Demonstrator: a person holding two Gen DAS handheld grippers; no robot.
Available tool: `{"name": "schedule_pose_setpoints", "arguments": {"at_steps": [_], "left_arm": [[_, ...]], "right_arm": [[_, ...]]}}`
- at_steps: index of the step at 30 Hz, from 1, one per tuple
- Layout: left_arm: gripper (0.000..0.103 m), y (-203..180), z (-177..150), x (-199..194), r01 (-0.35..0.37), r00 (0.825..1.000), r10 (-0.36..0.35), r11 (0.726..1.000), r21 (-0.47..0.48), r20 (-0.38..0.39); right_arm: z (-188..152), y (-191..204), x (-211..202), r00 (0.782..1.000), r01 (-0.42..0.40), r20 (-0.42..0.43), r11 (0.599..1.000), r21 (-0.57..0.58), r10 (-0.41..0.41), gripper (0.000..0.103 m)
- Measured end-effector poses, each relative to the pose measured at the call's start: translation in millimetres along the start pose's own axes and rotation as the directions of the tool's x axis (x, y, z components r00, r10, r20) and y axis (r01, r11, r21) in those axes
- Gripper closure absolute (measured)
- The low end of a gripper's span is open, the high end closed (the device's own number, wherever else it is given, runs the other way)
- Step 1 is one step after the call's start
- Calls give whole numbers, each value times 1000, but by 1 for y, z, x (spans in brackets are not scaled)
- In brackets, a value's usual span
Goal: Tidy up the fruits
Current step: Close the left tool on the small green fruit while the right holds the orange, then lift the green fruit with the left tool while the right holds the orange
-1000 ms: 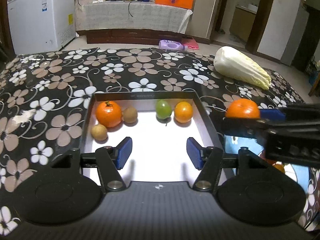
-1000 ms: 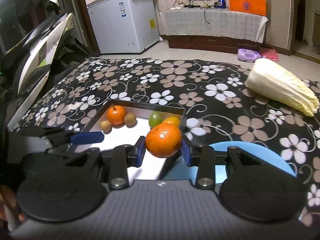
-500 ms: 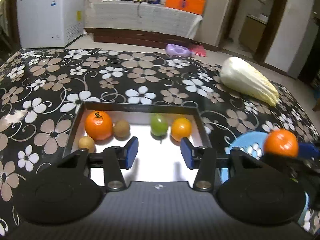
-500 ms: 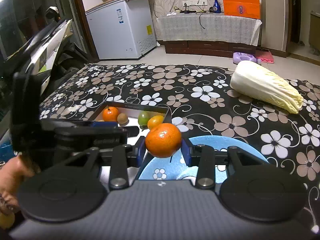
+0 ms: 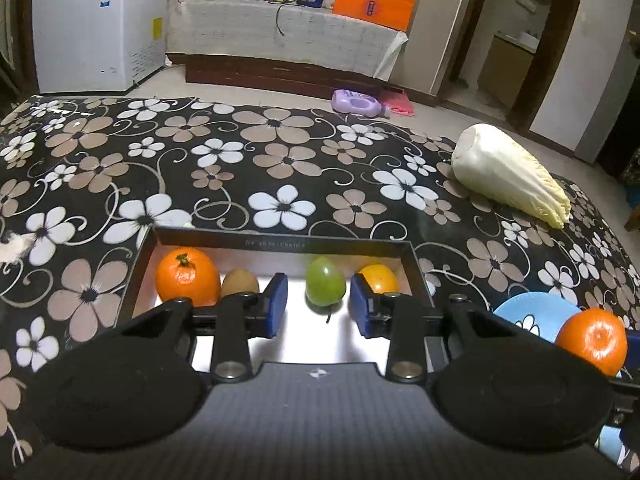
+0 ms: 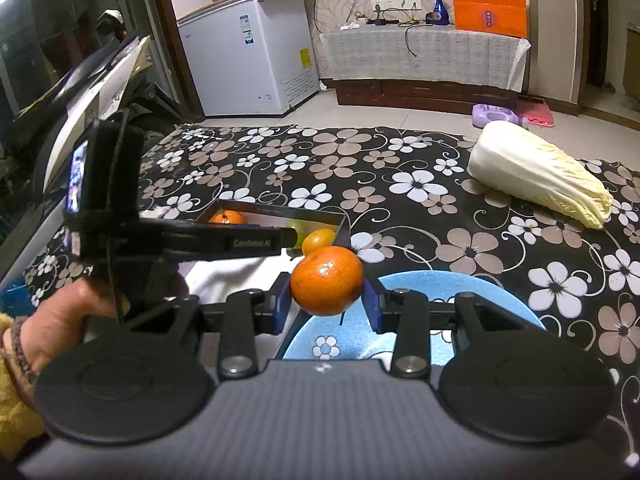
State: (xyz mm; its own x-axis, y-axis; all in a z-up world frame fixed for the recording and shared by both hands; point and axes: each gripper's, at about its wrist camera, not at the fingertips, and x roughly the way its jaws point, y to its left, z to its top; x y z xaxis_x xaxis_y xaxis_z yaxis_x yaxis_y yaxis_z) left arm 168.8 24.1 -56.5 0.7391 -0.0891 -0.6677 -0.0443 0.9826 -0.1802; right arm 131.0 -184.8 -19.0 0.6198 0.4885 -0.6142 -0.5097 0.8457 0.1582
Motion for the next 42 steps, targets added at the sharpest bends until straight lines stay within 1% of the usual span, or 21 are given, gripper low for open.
{"name": "schedule_pose_setpoints", "arguments": {"at_steps": [3,17,19,20,23,25,26,28,30,33,38,42], "left_arm": [[69,-1,2,4,13,1000,-13,1000,7,-5],[70,2,9,18,3,1000,-3,1000,-3,-11],[71,0,7,17,5,1000,-5,1000,2,-9],[71,-1,6,16,13,1000,-13,1000,6,-15],[74,0,3,9,67,997,-67,998,-8,-32],[74,4,3,6,119,992,-120,992,-34,-45],[74,6,3,4,117,992,-120,992,-45,-46],[74,7,4,2,79,996,-79,996,-30,-31],[74,10,5,5,56,998,-58,998,-38,-35],[73,10,5,12,48,998,-49,998,-33,-48],[73,3,4,16,42,999,-42,999,5,-35],[74,0,3,17,41,999,-40,999,10,-34]], "right_arm": [[0,0,1,1000,-1,-2,1000,-1,1,63],[-1,1,4,1000,-1,-13,1000,-8,1,63],[-1,1,5,1000,-3,-15,1000,-9,3,63],[-1,2,5,1000,-4,-16,1000,-10,4,63],[-1,2,5,1000,-5,-16,1000,-9,4,63],[-1,3,5,1000,-6,-13,1000,-7,5,63],[-1,3,5,1000,-5,-12,1000,-6,5,63],[-1,3,5,1000,-6,-11,1000,-5,6,63],[-1,2,5,1000,-5,-11,1000,-5,4,63],[-1,2,4,1000,-7,-12,1000,-6,7,63],[0,1,4,1000,-8,-13,1000,-7,7,63],[0,1,5,1000,-8,-14,1000,-8,8,63]]}}
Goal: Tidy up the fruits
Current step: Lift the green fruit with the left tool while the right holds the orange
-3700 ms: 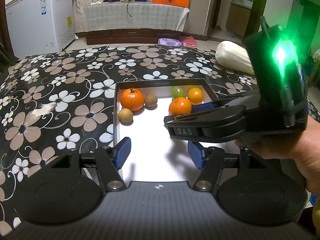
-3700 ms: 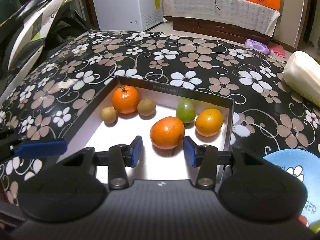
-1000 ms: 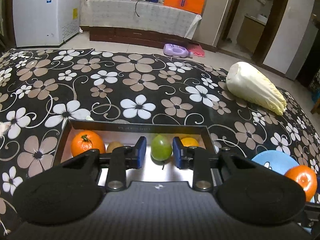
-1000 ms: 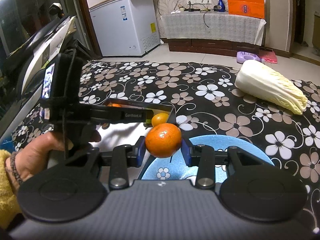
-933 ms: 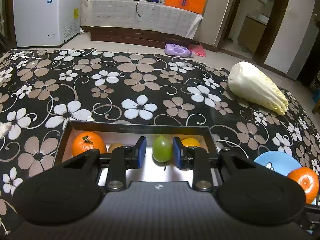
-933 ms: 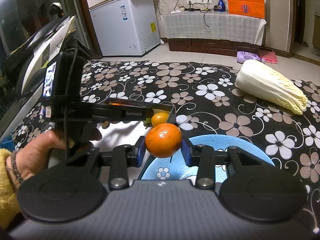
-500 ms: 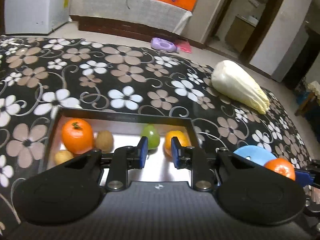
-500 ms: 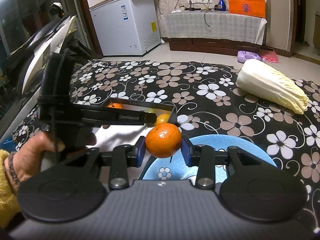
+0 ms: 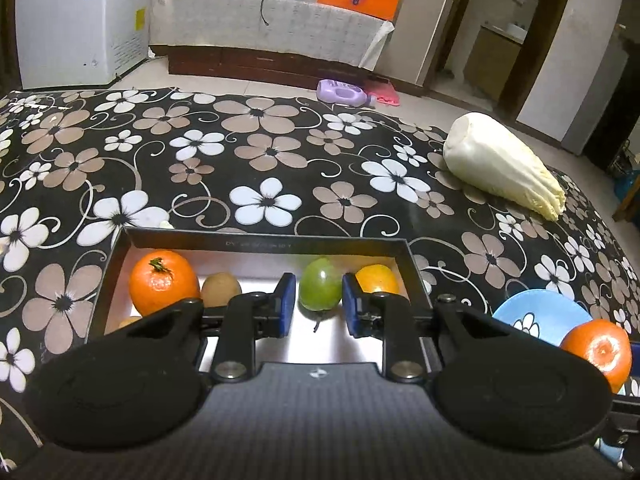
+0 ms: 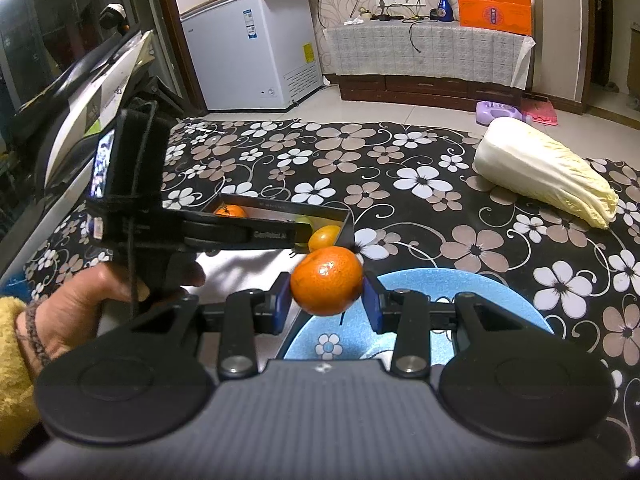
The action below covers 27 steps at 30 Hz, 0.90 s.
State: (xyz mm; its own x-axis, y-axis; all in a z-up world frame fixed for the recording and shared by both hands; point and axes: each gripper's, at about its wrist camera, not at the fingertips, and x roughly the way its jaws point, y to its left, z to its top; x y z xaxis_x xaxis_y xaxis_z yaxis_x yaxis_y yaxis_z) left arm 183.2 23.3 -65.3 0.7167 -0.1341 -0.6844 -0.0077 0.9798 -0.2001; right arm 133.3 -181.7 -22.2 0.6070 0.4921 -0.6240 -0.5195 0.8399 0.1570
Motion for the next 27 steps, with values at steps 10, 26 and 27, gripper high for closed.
{"name": "schedule_pose_setpoints", "arguments": {"at_steps": [10,26,27], "left_arm": [[71,10,-2,-4,15,1000,-15,1000,-2,-1],[75,-7,-7,8,-37,999,36,999,38,26],[76,-7,-7,7,-34,999,33,999,41,27]], "right_arm": [[0,-2,-1,1000,-2,1,1000,7,2,63],[-1,1,3,1000,-1,-13,1000,-2,1,63],[-2,2,4,1000,-1,-15,1000,-3,1,63]]}}
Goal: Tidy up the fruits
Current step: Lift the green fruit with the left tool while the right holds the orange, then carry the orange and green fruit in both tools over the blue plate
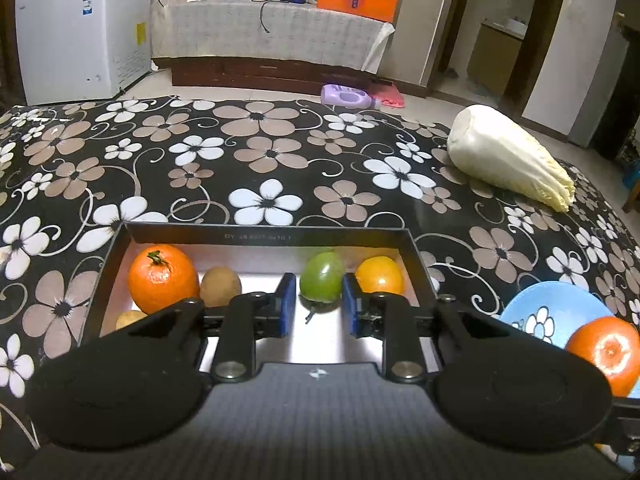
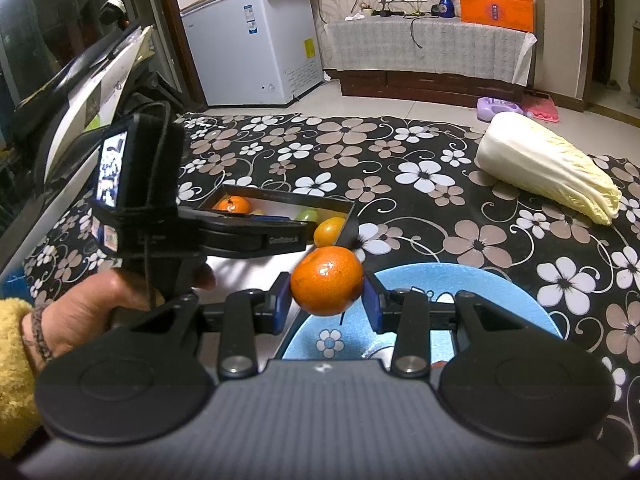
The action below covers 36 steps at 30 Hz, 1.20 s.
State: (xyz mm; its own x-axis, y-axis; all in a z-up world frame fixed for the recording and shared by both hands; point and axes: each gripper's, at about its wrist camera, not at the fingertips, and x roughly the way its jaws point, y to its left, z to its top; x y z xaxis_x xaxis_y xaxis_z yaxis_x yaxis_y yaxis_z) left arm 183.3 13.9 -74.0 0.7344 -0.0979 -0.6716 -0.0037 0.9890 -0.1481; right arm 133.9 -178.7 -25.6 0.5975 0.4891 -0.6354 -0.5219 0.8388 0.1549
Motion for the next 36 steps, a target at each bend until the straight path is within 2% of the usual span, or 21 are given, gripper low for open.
{"name": "schedule_pose_setpoints", "arguments": {"at_steps": [10,17,26,36], "left_arm": [[76,11,-2,-14,-17,999,17,1000,16,-27],[76,9,-1,-40,-16,1000,16,999,45,-5],[76,-4,0,-64,-1,1000,0,998,63,10],[76,-32,1,-70,45,999,-47,995,89,20]], "right_arm": [[2,3,0,1000,-12,8,1000,-1,12,63],[3,4,-1,1000,-13,8,1000,-2,13,63],[1,6,-5,1000,-6,9,1000,-6,6,63],[-2,-3,-10,1000,9,10,1000,0,-9,63]]}}
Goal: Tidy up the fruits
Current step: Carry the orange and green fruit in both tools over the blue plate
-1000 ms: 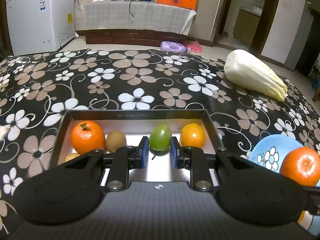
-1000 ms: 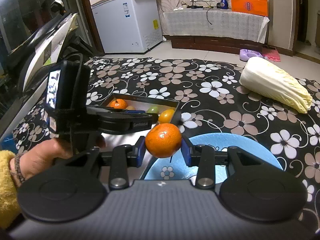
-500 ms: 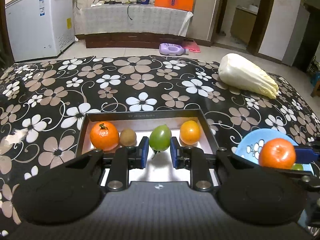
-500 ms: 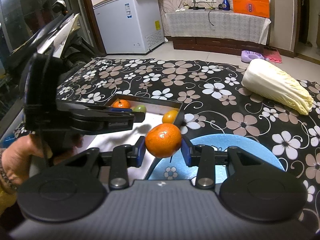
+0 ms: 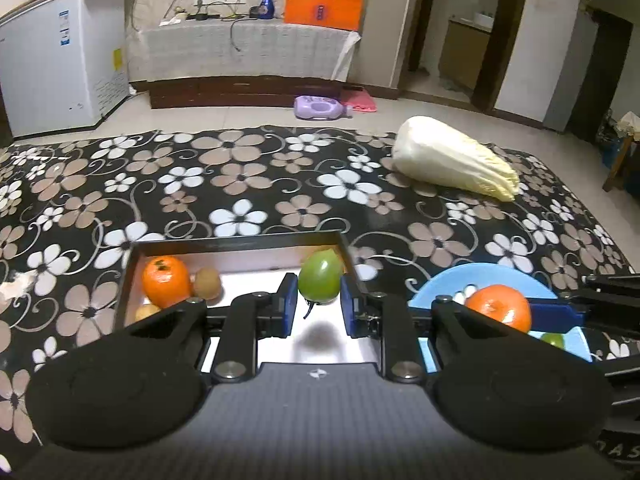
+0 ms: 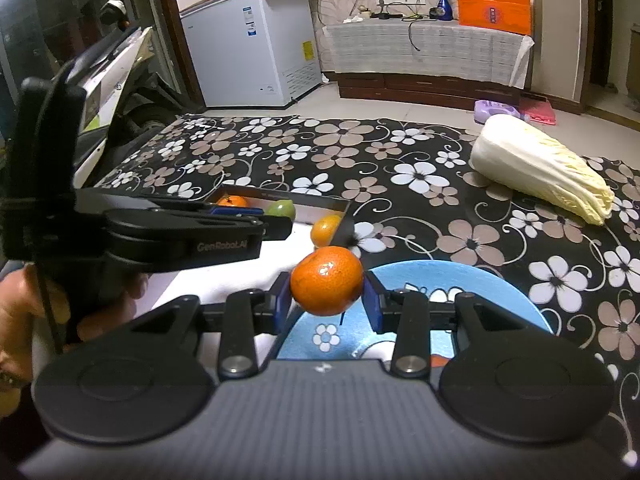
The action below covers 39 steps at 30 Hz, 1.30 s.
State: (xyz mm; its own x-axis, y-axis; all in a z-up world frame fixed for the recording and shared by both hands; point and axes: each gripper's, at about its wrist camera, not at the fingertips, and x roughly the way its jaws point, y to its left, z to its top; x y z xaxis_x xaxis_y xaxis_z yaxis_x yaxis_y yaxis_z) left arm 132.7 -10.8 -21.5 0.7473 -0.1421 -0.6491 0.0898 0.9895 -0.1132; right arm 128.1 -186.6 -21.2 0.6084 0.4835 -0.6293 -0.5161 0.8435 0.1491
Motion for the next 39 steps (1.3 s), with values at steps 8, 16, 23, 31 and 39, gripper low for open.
{"name": "schedule_pose_setpoints", "arguments": {"at_steps": [8,16,23,31,39], "left_arm": [[76,-26,1,-1,49,999,-49,999,21,7],[76,-42,-2,1,80,997,-80,996,37,-1],[76,-56,-4,2,106,994,-106,993,53,-6],[76,-69,-8,5,130,991,-129,989,73,-14],[76,-81,-14,15,142,990,-139,986,88,-40]], "right_arm": [[-5,-13,-9,1000,22,4,1000,10,-22,63],[-10,-33,-20,998,56,10,998,37,-57,63],[-14,-46,-28,997,81,13,995,56,-82,63],[-19,-58,-34,995,103,9,992,70,-104,63],[-21,-62,-36,994,105,5,992,71,-105,62]]}}
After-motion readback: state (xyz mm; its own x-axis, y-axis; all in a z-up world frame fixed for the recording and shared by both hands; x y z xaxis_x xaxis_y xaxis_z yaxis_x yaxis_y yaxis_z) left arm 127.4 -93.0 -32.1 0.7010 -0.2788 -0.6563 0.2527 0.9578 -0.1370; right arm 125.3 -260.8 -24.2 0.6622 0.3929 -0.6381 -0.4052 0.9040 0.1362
